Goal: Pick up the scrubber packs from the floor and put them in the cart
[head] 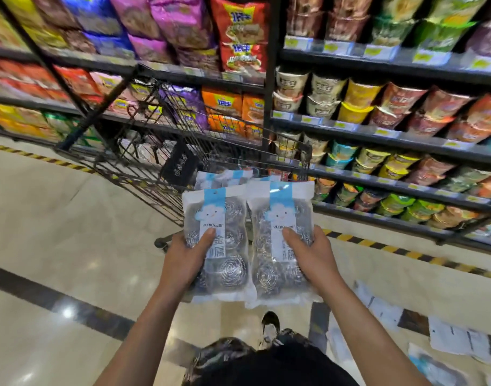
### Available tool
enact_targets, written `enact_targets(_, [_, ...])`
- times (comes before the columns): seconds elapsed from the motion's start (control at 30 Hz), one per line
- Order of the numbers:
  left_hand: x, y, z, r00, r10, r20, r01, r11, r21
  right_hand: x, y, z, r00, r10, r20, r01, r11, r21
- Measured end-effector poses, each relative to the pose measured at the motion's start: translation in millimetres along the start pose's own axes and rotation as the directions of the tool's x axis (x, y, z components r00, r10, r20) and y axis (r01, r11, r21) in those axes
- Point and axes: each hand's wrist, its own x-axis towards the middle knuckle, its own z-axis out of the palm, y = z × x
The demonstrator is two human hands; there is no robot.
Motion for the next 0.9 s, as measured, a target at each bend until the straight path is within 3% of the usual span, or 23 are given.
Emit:
enact_targets(0.23, [143,40,12,0.998,-0.044,-0.046,0.044,0.999,0.009,127,-43,50,0.999,0.043,-0.029,-0.044,0.998,-0.034])
enact_targets(0.4, [265,53,17,0.998,-0.069,0.007,0.069,0.997,0.040,218,-52,98,0.988,0.062,-0.138,-0.080,0.989,-0.127])
enact_targets(0.6, [411,48,35,0.981,-0.146,0.124,0.126,0.979,0.161,318,-48,144,0.952,0.224,-0.208,-0.261,0.950,-0.171])
enact_targets(0.77, [498,10,63,0.943,-0.278,0.185,0.227,0.940,0.255,391,1,172,0.907,0.338,-0.252,-0.369,0.926,-0.085])
enact_targets(0.9, [537,-41,91,0.908,-0.344,0.238,0.245,0.898,0.365,442,109,178,0.885,0.415,-0.211,-0.446,0.887,-0.123])
